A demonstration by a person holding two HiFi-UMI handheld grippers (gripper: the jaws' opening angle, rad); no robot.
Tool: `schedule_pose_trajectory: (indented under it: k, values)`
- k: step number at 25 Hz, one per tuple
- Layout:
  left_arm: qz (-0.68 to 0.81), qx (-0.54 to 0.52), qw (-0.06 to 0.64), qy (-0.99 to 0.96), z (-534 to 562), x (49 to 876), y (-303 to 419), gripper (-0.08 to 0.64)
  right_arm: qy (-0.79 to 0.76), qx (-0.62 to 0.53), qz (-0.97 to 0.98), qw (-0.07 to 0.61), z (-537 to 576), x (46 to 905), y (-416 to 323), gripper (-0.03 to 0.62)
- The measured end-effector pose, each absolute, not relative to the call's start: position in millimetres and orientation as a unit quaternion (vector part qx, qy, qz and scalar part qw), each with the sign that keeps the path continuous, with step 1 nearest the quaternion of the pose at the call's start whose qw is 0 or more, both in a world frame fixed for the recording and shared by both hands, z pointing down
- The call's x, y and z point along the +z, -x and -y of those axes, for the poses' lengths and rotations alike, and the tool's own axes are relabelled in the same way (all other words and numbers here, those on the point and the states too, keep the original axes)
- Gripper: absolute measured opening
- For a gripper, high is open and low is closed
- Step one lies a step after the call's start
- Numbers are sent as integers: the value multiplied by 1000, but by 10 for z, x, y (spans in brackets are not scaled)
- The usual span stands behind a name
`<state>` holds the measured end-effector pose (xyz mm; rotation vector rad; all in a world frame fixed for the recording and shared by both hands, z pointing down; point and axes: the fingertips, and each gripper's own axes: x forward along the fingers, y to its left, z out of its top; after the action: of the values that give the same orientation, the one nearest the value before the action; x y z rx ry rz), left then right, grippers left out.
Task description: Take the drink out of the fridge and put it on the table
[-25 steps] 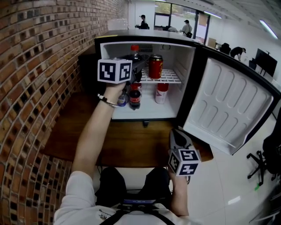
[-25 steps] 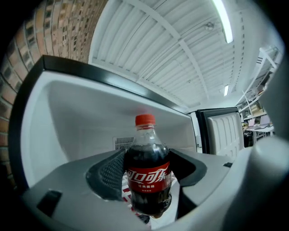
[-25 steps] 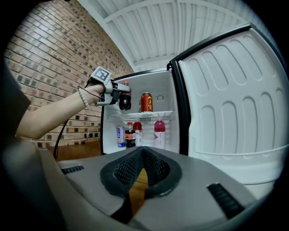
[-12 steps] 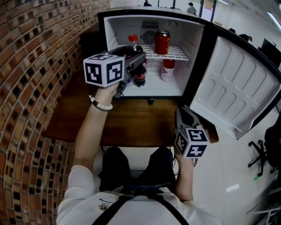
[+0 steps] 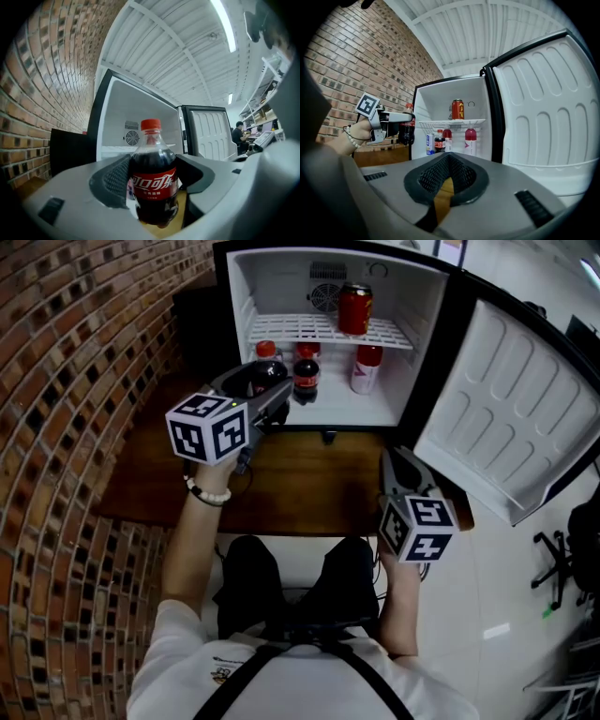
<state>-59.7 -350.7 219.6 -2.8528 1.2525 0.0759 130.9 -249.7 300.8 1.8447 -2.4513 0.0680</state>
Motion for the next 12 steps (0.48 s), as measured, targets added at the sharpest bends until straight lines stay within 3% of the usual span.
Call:
schedule_pose_trajectory:
  k: [12]
  values:
    - [-474,17,-35,880,3644,2885,1258,302,-593,13,804,37,2478,2941,-1224,-11]
